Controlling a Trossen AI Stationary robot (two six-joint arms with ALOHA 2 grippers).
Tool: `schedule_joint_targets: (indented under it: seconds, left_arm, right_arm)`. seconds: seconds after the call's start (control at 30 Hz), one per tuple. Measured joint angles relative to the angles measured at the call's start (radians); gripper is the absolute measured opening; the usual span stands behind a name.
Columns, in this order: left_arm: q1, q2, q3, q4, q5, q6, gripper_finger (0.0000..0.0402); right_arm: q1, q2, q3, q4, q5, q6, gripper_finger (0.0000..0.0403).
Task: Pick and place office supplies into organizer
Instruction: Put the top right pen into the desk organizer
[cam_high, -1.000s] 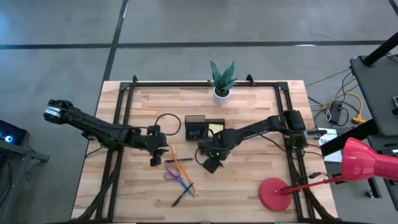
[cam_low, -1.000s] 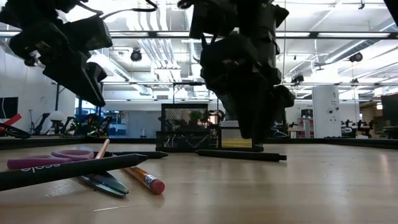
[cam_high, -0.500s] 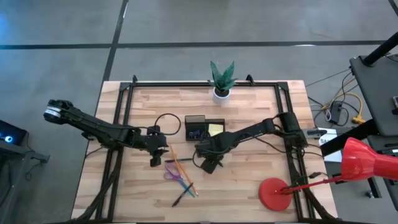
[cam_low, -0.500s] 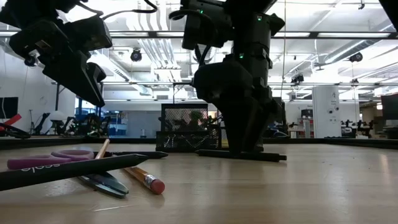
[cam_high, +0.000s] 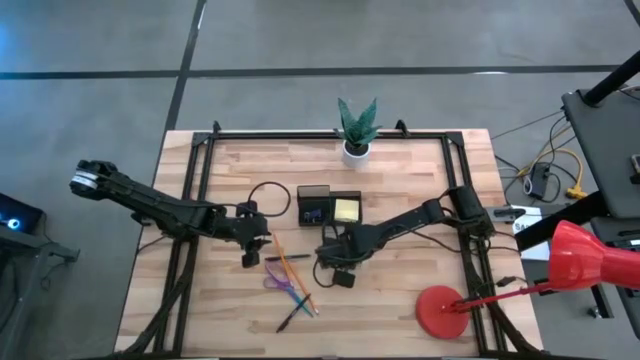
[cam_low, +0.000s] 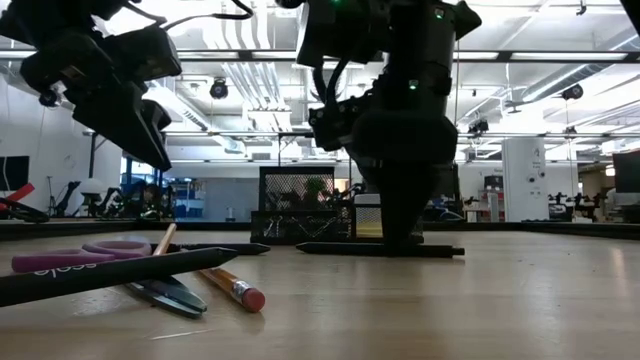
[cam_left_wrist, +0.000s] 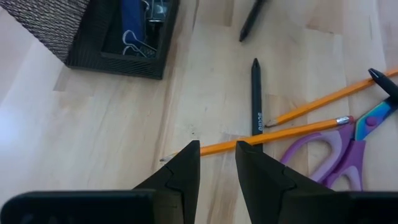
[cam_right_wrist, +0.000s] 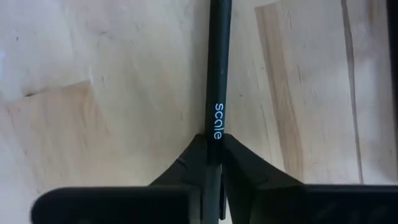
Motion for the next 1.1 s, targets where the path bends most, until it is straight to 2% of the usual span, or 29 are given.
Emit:
schedule_joint_targets:
  seconds: [0.27,0.53,0.63,0.73,0.77,0.8,0.87,0.9,0.93,0.97,1.1]
  left_arm:
    - [0.0,0.0,0.0,0.004,-0.015,0.001,0.0088]
    - [0.0,0.0,0.0,0.007,-0.032,0.001,0.0088]
    - [0.0,0.0,0.0,0.008,-0.033,0.001,0.0088]
    - [0.0,-0.001,0.0,0.01,-0.033,0.001,0.0088]
    - [0.0,-0.001,0.0,0.011,-0.033,0.001,0.0088]
    - [0.0,-0.001,0.0,0.01,-0.033,0.001,0.0088]
    - [0.0,-0.001,0.0,0.01,-0.033,0.001,0.0088]
    - [0.0,-0.001,0.0,0.01,-0.033,0.0,0.0088]
    - [0.0,-0.001,0.0,0.01,-0.033,0.0,0.0088]
    - [0.0,-0.001,0.0,0.01,-0.033,-0.004,0.0088]
    - [0.0,-0.001,0.0,0.009,-0.032,-0.025,0.0088]
  right_arm:
    - [-0.025,-0.068,0.057,0.039,-0.032,0.03,0.0014]
    - [-0.12,-0.288,0.071,0.202,0.001,0.177,0.0012]
    - [-0.167,-0.352,0.083,0.133,0.056,0.146,0.0012]
    - [-0.195,-0.35,0.122,-0.035,0.175,-0.006,0.0012]
    - [-0.204,-0.34,0.13,-0.04,0.179,-0.035,0.0012]
    - [-0.223,-0.338,0.142,-0.006,0.13,-0.007,0.0012]
    - [-0.28,-0.345,0.161,0.077,-0.105,0.112,0.0012]
    - [-0.302,-0.347,0.173,0.071,-0.157,0.151,0.0012]
    - [-0.312,-0.345,0.191,0.028,-0.132,0.135,0.0012]
    - [-0.317,-0.339,0.212,-0.043,-0.058,0.072,0.0012]
    - [-0.27,-0.27,0.339,-0.349,0.337,-0.314,0.0012]
